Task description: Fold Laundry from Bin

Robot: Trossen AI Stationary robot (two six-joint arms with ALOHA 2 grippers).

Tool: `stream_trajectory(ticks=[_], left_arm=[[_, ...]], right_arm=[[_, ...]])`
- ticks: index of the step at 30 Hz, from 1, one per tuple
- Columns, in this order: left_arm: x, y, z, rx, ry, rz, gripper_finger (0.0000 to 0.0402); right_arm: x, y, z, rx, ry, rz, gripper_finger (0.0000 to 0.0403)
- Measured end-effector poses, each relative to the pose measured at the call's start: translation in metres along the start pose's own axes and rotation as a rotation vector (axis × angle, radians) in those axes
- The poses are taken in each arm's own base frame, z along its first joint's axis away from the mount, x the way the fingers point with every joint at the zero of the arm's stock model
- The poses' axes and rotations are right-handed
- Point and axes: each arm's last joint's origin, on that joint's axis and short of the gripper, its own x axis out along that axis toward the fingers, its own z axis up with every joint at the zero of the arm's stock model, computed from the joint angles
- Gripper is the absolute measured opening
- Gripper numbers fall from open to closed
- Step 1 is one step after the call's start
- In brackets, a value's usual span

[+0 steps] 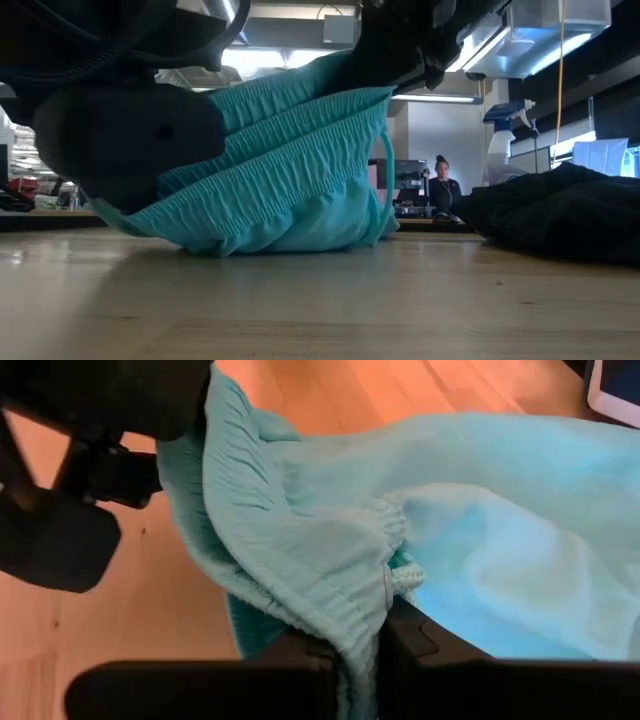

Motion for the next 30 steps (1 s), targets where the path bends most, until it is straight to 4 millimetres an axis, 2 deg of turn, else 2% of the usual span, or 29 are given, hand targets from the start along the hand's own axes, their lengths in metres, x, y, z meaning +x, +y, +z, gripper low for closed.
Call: stream_trajectory(ticks=[8,14,20,23,26,27,30], left_arm=[[0.013,-0.010,-0.002,0.029,0.004,-0.062,0.0101],[0.027,-0.013,-0.005,0.011,-0.007,-0.080,0.0094],[0.032,-0.012,-0.005,0.022,-0.033,-0.065,0.0093],[0.033,-0.011,-0.004,0.104,-0.031,-0.051,0.0067],[0.025,-0.001,-0.001,0.189,-0.023,0.051,0.0014],[0.019,0.003,0.002,0.207,-0.028,0.083,0.0010],[-0.001,0.012,0.014,0.222,-0.064,0.014,0.0005]], right_arm=[[0.000,-0.001,0.000,0.006,0.006,-0.004,0.0031],[0.001,-0.003,-0.001,0.014,0.019,-0.016,0.0031],[0.002,-0.004,-0.001,0.016,0.019,-0.018,0.0031],[0.002,-0.004,-0.001,0.016,0.011,-0.031,0.0031],[0.002,-0.005,-0.001,-0.004,-0.005,-0.065,0.0031],[0.000,-0.006,0.000,-0.019,-0.009,-0.077,0.0031],[-0.005,-0.012,0.006,-0.052,-0.016,-0.092,0.0028]])
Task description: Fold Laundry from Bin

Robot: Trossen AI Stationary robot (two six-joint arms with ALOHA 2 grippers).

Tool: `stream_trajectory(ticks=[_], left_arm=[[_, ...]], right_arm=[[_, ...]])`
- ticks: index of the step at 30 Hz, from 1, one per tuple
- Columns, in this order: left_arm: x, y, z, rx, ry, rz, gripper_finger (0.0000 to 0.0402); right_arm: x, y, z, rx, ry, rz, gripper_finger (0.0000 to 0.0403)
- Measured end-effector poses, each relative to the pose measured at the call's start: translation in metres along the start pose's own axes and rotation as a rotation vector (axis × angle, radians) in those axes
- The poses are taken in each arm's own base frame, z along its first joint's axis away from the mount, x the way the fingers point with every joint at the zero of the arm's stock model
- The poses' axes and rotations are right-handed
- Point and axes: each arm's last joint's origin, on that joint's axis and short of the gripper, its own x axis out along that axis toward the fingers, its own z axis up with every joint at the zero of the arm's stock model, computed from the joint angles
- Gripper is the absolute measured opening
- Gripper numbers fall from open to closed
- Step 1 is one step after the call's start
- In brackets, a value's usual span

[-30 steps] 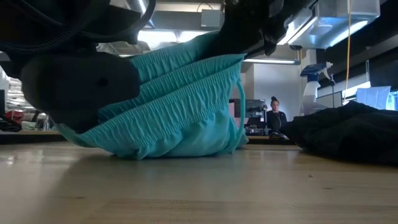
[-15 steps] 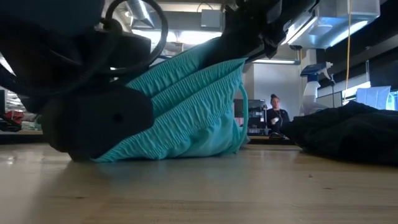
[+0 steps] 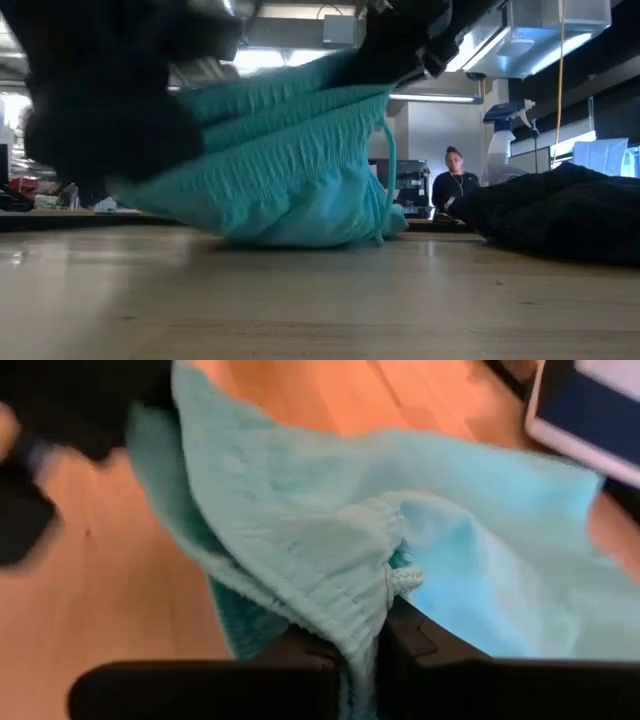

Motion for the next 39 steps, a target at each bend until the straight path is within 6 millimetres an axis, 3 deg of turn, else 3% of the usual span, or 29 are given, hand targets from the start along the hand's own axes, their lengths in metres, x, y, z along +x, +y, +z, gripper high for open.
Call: stream_trajectory(ticks=[4,10,19,23,28,39], left_arm=[[-0.026,0.025,0.023,-0.043,-0.072,-0.081,0.0004],[-0.063,0.074,0.045,-0.148,-0.249,-0.179,0.0002],[-0.096,0.143,0.066,-0.225,-0.445,-0.259,0.0001],[-0.102,0.174,0.077,-0.253,-0.539,-0.242,0.0001],[-0.101,0.206,0.091,-0.265,-0.627,-0.174,0.0000],[-0.080,0.253,0.125,-0.249,-0.684,0.060,0.0000]], right_arm=[[-0.013,-0.013,0.011,-0.014,0.004,0.017,0.0011],[-0.052,-0.039,0.035,0.017,-0.067,0.041,0.0011],[-0.108,-0.092,0.068,0.067,-0.215,0.067,0.0011],[-0.118,-0.120,0.081,0.098,-0.285,0.045,0.0011],[-0.116,-0.153,0.098,0.114,-0.362,0.039,0.0011],[-0.137,-0.216,0.149,0.115,-0.491,-0.052,0.0011]])
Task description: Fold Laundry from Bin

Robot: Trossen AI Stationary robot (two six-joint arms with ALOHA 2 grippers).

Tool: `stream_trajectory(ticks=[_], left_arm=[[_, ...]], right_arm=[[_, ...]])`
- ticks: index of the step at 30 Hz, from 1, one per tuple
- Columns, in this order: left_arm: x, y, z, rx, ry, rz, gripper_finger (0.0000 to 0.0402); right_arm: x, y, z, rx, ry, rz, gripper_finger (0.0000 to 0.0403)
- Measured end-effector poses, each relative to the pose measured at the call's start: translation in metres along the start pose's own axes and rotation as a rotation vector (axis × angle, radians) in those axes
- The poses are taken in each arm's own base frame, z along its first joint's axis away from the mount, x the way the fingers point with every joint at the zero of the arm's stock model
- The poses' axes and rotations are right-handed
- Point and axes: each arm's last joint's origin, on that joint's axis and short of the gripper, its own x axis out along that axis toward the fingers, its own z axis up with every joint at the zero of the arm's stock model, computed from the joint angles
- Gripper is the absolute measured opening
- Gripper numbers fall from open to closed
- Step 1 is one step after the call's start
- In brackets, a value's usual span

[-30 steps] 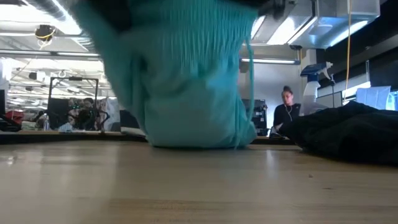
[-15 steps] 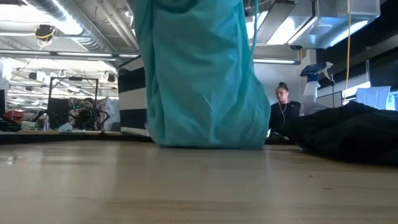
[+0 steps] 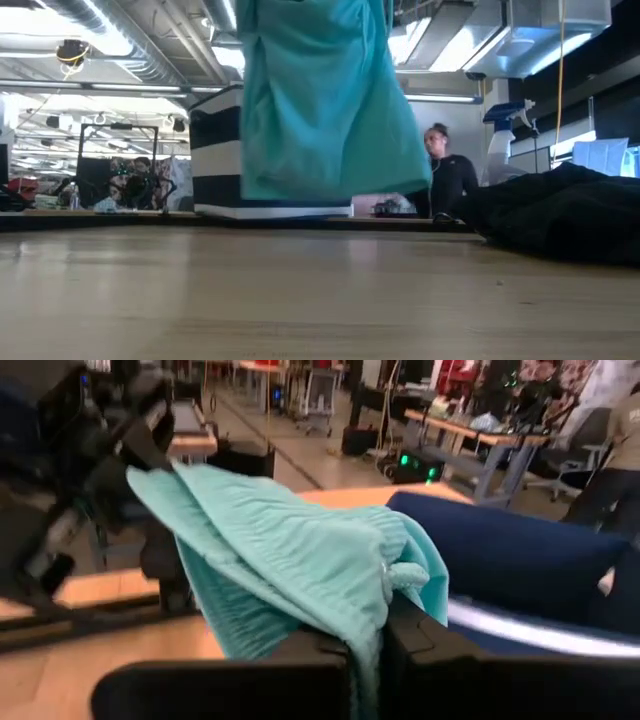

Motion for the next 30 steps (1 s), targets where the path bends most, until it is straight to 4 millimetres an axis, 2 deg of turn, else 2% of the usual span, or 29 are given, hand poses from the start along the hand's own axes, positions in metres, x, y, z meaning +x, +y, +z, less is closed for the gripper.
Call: stream_trajectory(ticks=[2,5,10,14,17,23,30], left_arm=[[0.005,0.004,0.005,-0.015,-0.009,0.019,0.0000],[0.008,0.002,0.011,-0.011,0.014,-0.023,0.0000],[0.007,-0.004,0.018,0.016,0.009,-0.061,0.0000],[0.018,-0.003,0.017,0.023,0.075,-0.107,0.0000],[0.029,0.000,0.014,0.048,0.133,-0.115,0.0000],[0.055,0.009,0.014,0.103,0.185,-0.060,0.0000],[0.073,0.018,0.018,0.164,0.183,0.017,0.0000]], right_arm=[[-0.002,-0.006,0.007,0.009,-0.011,-0.003,0.0011],[-0.002,-0.010,0.008,0.031,0.021,0.039,0.0011],[0.001,-0.010,-0.009,0.004,0.167,0.025,0.0011],[0.009,-0.006,-0.021,-0.031,0.252,0.012,0.0011],[0.011,-0.007,-0.021,-0.029,0.249,0.007,0.0011],[0.021,-0.031,-0.021,-0.001,0.248,-0.067,0.0011],[0.029,-0.053,-0.020,0.013,0.230,-0.083,0.0011]])
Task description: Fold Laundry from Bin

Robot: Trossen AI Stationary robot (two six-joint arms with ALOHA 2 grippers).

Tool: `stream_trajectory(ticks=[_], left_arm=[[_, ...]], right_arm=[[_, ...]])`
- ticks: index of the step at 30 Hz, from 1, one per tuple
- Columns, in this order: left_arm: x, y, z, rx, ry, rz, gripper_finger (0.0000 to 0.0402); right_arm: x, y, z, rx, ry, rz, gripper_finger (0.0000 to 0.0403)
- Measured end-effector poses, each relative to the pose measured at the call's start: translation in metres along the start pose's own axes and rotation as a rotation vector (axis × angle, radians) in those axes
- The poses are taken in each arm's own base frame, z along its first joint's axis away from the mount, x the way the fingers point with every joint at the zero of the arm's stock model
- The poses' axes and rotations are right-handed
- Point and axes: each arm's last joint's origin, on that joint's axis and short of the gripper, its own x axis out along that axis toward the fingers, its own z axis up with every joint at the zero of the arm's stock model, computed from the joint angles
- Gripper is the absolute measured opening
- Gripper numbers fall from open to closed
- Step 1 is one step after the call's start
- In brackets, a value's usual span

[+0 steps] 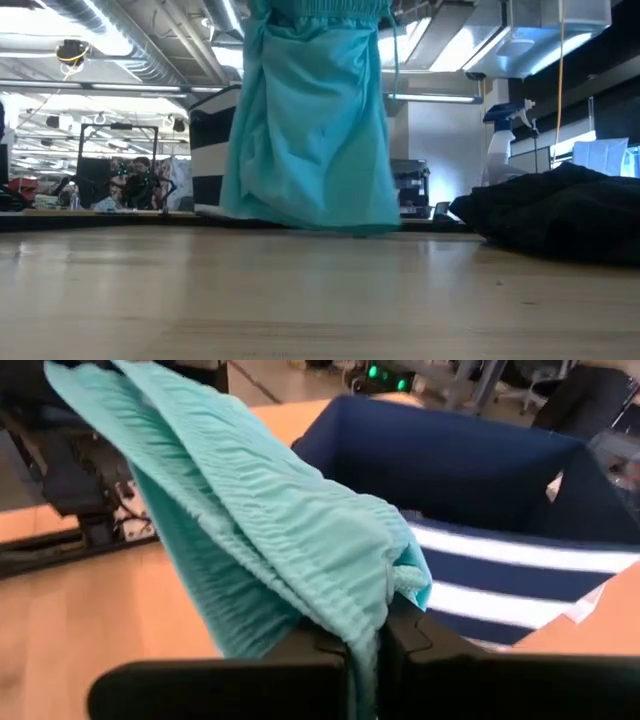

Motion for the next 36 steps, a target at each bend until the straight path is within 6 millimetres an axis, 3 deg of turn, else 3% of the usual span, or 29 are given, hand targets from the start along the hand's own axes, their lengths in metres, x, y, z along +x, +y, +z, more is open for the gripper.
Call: stream_trajectory(ticks=[8,15,20,29,36], left_arm=[[-0.001,0.000,0.005,0.023,-0.034,0.019,0.0000],[-0.040,-0.022,-0.008,-0.007,-0.064,-0.182,0.0000],[-0.078,-0.057,-0.044,-0.015,-0.078,-0.328,0.0000],[-0.117,-0.146,-0.144,0.015,0.033,-0.571,0.0000],[-0.141,-0.201,-0.183,0.015,0.111,-0.759,0.0000]], right_arm=[[-0.001,0.003,0.003,-0.016,-0.027,0.022,0.0011],[-0.010,0.046,-0.021,-0.080,0.120,0.125,0.0011],[-0.017,0.093,-0.066,-0.127,0.211,0.185,0.0011],[-0.033,0.164,-0.160,-0.023,0.210,0.376,0.0011],[-0.041,0.199,-0.208,0.053,0.288,0.472,0.0012]])
